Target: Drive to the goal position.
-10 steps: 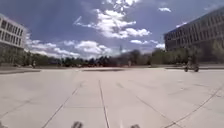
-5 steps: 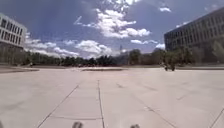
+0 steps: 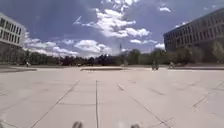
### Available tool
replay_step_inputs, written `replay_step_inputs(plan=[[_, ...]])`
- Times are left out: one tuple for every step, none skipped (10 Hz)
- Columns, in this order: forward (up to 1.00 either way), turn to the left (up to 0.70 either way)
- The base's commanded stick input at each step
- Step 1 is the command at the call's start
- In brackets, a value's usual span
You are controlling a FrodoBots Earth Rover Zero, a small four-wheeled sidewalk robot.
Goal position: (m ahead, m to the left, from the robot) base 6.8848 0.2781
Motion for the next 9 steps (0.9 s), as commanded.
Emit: replay_step_inputs(plan=[[0.7, 0.0], [0.7, 0.01], [0.7, 0.02], [0.7, 0.02], [0.7, 0.02], [0.7, 0.02], [0.7, 0.02], [0.7, 0.0], [0.7, 0.0]])
